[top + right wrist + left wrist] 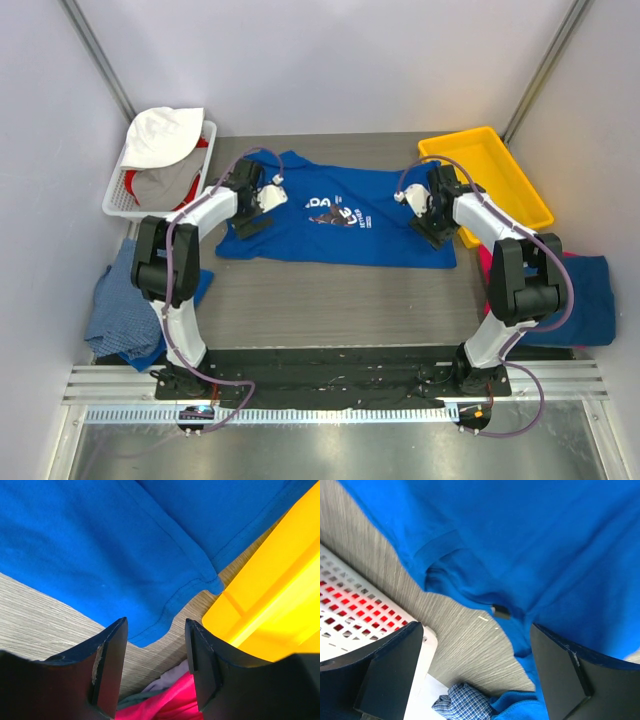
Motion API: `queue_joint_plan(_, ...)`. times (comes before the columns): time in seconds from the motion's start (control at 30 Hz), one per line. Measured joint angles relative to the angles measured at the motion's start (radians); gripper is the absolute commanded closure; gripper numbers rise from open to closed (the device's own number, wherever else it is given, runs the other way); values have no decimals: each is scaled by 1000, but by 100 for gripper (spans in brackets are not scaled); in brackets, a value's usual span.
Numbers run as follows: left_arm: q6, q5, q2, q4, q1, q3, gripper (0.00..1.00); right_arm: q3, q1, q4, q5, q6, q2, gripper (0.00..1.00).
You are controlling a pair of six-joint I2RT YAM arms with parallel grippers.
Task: Fold and stack the t-shirts
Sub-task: Fold the flattened tshirt in 1/3 of the way
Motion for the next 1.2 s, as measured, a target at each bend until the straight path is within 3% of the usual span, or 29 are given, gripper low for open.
queue_joint_plan(0.57,2,-13,72,38,20,7,11,-4,30,33,8,6,14,44)
queue_joint_plan(1.2,42,-179,98,274,56,-37,11,-57,37,68,68,2,16,44)
